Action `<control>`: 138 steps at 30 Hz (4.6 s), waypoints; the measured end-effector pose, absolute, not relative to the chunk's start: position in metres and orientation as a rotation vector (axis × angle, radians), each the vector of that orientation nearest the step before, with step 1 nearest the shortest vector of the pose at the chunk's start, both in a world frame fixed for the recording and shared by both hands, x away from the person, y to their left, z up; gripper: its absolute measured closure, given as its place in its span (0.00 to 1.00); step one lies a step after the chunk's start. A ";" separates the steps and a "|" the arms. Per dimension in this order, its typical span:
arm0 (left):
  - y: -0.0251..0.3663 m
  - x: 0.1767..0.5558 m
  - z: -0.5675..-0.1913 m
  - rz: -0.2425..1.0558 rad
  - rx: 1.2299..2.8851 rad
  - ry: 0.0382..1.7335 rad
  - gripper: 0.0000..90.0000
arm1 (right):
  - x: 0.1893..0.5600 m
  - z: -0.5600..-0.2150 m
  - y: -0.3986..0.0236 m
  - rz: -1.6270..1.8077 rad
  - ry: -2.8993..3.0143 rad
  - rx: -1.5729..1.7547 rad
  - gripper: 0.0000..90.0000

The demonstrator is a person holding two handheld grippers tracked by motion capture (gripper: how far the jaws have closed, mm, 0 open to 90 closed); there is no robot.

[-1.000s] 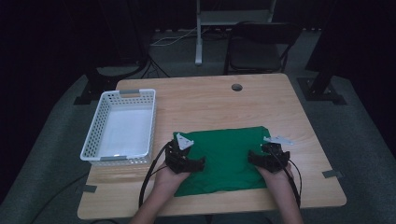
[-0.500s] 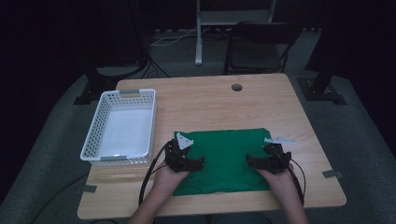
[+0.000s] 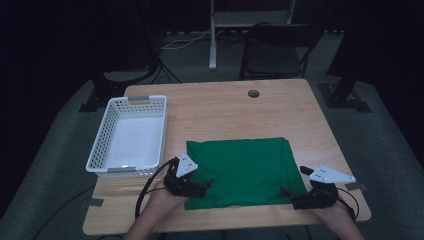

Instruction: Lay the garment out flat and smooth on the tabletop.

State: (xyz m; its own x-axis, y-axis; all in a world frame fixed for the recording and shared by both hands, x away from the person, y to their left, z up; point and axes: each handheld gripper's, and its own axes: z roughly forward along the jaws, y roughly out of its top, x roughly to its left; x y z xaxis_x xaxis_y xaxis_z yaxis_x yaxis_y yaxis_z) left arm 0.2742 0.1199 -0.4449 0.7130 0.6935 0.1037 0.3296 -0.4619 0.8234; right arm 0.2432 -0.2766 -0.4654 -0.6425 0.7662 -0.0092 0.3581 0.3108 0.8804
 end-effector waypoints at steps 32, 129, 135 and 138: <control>0.104 0.262 -0.471 0.352 2.259 0.515 0.60 | 0.231 -0.476 -0.243 1.023 2.373 0.706 0.91; 0.060 0.431 -0.371 1.081 1.575 1.032 0.80 | 0.421 -0.387 -0.215 1.256 1.524 1.165 0.76; 0.072 0.447 -0.366 0.982 1.523 1.147 0.27 | 0.436 -0.381 -0.218 1.312 1.449 1.205 0.13; 0.069 0.446 -0.370 0.962 1.571 1.141 0.25 | 0.437 -0.378 -0.219 1.262 1.501 1.214 0.13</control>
